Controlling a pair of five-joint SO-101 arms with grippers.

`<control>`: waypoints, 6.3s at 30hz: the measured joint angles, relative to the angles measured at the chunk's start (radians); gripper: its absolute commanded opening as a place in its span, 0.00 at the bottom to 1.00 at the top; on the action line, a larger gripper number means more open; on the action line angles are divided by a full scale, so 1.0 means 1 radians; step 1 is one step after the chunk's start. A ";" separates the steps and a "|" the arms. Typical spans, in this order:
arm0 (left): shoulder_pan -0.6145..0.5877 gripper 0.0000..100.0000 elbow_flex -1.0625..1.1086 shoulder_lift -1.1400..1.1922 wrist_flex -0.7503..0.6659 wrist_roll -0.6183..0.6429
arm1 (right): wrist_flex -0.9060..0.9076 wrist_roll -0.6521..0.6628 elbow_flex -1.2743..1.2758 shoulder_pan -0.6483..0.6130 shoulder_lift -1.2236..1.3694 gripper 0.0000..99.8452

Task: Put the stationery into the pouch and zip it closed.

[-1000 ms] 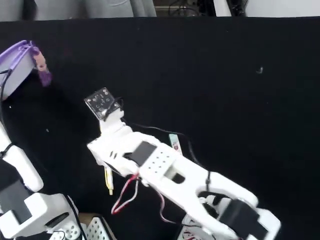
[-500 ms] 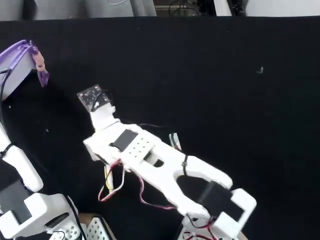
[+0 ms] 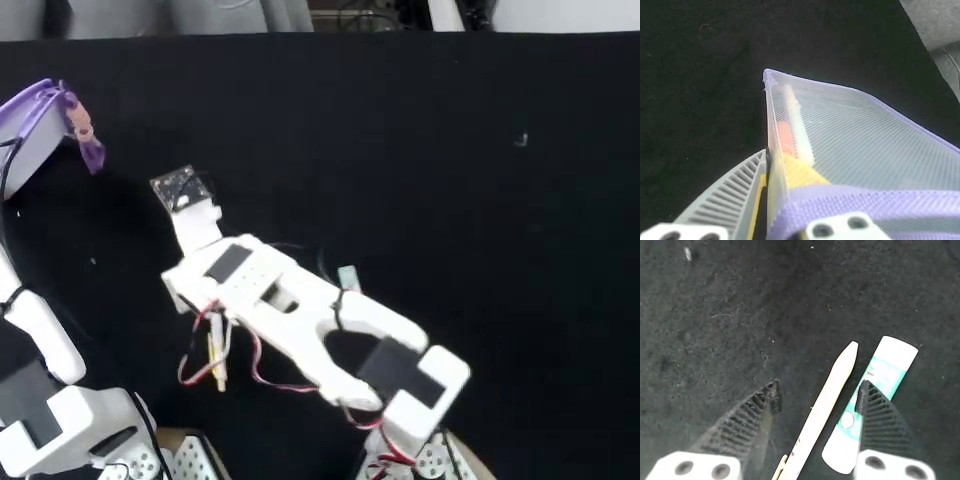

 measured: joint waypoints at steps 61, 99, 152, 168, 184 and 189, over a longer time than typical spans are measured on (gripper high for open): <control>0.514 0.03 -0.402 0.003 0.476 -0.002 | 0.112 0.037 -0.089 0.583 -0.807 0.01; 0.706 0.03 -0.244 -0.003 0.466 -0.020 | -0.968 0.097 0.736 0.439 -1.487 0.01; 0.493 0.03 -0.241 0.002 0.419 -0.018 | -0.816 0.226 0.680 0.390 -1.310 0.25; 0.370 0.03 -0.213 0.003 0.373 -0.064 | -0.147 0.244 0.592 0.388 -1.077 0.26; 0.370 0.03 -0.199 0.002 0.371 -0.064 | 0.094 0.069 0.218 0.359 -0.331 0.26; 0.370 0.03 -0.199 0.002 0.371 -0.064 | 0.109 0.068 0.121 0.285 -0.152 0.26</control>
